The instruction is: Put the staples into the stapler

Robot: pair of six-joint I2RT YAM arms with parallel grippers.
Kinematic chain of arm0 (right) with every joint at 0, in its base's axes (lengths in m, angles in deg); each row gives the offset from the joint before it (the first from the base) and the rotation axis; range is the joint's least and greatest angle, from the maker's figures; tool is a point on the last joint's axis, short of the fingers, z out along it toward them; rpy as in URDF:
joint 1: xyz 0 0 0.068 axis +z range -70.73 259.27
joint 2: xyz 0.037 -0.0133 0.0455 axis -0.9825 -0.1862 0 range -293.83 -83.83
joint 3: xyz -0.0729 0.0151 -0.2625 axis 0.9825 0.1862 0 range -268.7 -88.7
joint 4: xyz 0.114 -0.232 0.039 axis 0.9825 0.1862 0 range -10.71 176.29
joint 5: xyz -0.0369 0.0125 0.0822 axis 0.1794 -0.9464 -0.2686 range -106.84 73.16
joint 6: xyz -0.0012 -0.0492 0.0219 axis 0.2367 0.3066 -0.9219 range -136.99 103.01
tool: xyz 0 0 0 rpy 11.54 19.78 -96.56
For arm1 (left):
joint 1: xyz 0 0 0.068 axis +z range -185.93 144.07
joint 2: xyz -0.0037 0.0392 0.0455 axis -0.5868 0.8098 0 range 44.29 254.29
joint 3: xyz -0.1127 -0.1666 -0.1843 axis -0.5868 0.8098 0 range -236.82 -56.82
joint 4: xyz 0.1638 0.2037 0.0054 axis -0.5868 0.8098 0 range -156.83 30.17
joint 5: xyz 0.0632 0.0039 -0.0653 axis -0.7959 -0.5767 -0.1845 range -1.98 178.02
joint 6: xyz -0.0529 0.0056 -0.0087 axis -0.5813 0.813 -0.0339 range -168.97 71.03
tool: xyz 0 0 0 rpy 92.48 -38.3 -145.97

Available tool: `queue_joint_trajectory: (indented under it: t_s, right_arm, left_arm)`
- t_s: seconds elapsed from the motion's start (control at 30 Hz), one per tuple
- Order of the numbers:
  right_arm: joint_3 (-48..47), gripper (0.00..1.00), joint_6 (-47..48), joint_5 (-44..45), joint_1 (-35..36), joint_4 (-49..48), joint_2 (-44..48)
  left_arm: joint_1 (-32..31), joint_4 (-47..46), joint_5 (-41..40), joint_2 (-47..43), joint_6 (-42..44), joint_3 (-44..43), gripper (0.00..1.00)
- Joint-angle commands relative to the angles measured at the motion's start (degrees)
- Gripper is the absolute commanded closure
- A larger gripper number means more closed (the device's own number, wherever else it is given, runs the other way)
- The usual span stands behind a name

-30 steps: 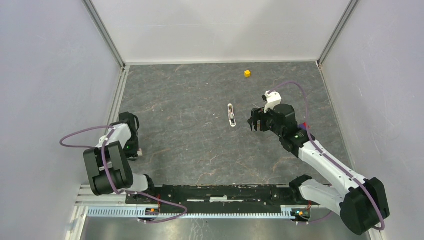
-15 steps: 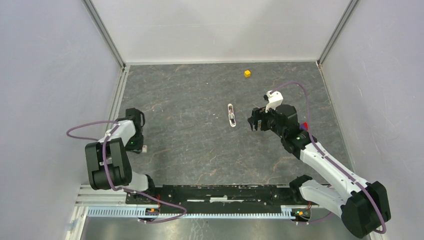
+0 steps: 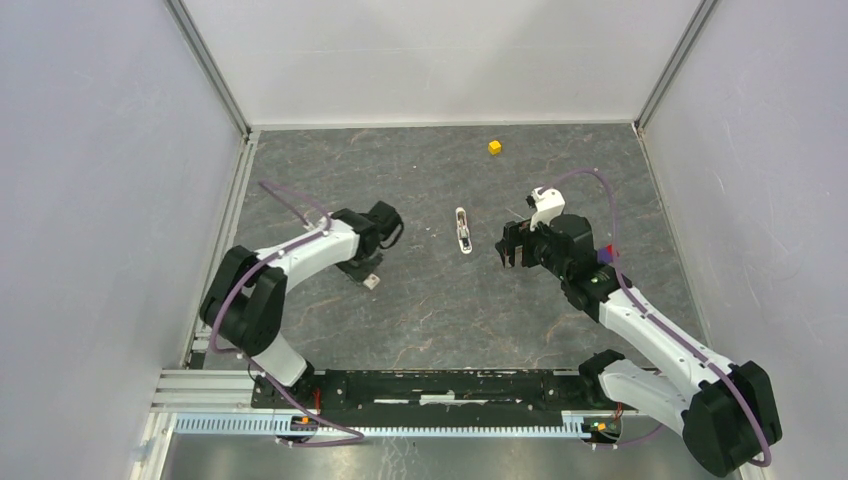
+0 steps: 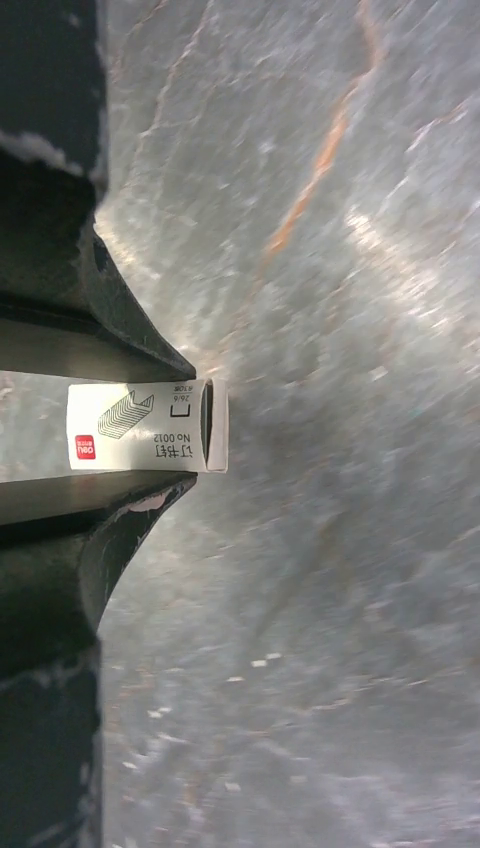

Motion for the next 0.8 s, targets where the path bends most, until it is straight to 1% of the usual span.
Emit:
queue_joint_trajectory:
  t_s: [0.0,0.17,0.27,0.33,0.4,0.47,0.5,0.57,0.6,0.63,0.67,0.7,0.73,0.77]
  right_arm:
    - [1.06,0.14,0.66,1.11,0.16,-2.19,1.44]
    - [1.88,0.14,0.09,0.57,0.15,-2.18,1.92]
    - [2.29,0.14,-0.48,0.16,0.16,-2.14,2.6]
    - [2.34,0.14,-0.87,-0.03,0.17,-1.8,3.01]
    - [2.38,0.14,-1.35,-0.36,0.11,-1.3,3.47]
    - [2.74,0.15,-2.8,-1.24,0.15,-1.06,4.16]
    - [3.3,0.16,-3.89,-3.31,0.17,-1.73,4.7]
    - [5.37,0.19,-6.7,-6.47,0.16,-4.51,5.48]
    - [6.6,0.21,-8.13,-8.51,0.26,-5.93,5.74]
    - [7.59,0.23,-9.88,-10.01,0.32,-7.7,5.84]
    - [8.65,0.25,-11.73,-11.56,0.41,-9.03,5.66]
    - [9.3,0.27,-12.78,-12.7,0.68,-10.47,5.43]
    - [9.65,0.27,-13.28,-13.86,1.04,-11.39,5.04]
    - [9.65,0.28,-13.25,-14.37,1.37,-11.53,4.69]
  left_arm:
    - [-7.56,9.3,-2.0,2.37,-10.84,-4.61,0.57]
    - [-13.86,9.66,0.28,2.2,-24.07,-4.31,0.51]
    - [-15.85,6.05,2.17,1.83,-29.29,-3.08,0.43]
    - [-16.12,2.49,4.11,1.46,-29.55,-1.99,0.38]
    - [-16.55,3.82,2.35,0.1,-28.49,-3.07,0.34]
    - [-16.48,8.27,-3.01,-1.66,-25.16,-5.38,0.29]
    - [-16.4,10.81,-6.73,-2.83,-23.0,-6.55,0.27]
    - [-15.03,11.03,-12.68,-5.08,-14.36,-6.93,0.27]
    - [-13.66,10.7,-13.82,-6.13,-10.12,-6.39,0.28]
    - [-11.63,6.35,-13.56,-7.1,-2.88,-5.15,0.28]
    - [-9.6,0.87,-12.05,-7.88,6.84,-3.33,0.31]
    - [-7.14,1.64,-10.81,-7.65,8.6,-2.87,0.36]
    - [-5.23,5.0,-10.04,-7.29,7.45,-3.03,0.42]
    - [-3.71,4.99,-9.71,-7.44,9.59,-2.53,0.46]
